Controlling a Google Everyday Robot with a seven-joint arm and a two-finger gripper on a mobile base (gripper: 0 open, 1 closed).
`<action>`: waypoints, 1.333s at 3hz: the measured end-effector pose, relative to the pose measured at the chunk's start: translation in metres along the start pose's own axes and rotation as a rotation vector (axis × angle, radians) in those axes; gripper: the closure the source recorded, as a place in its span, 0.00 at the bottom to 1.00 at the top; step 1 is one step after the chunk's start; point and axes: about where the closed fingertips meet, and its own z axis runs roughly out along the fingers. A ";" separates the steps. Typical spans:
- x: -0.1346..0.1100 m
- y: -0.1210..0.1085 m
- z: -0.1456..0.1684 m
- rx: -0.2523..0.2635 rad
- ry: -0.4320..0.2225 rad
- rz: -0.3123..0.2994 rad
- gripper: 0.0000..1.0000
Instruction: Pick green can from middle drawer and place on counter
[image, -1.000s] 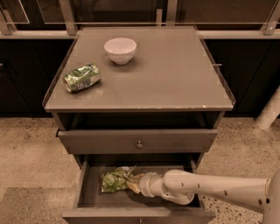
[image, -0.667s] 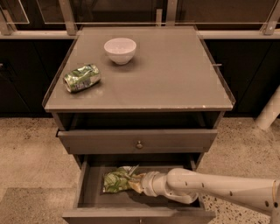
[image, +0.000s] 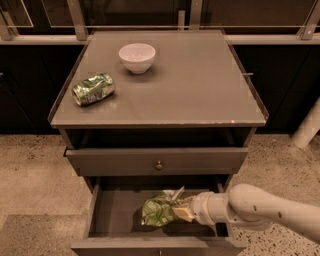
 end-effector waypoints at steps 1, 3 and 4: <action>-0.021 -0.004 -0.078 0.040 0.036 -0.028 1.00; -0.104 -0.021 -0.194 0.125 0.028 -0.140 1.00; -0.153 -0.027 -0.233 0.166 -0.008 -0.193 1.00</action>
Offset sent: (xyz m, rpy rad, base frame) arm 0.0083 -0.1272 0.2216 -0.1686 -0.1346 0.0036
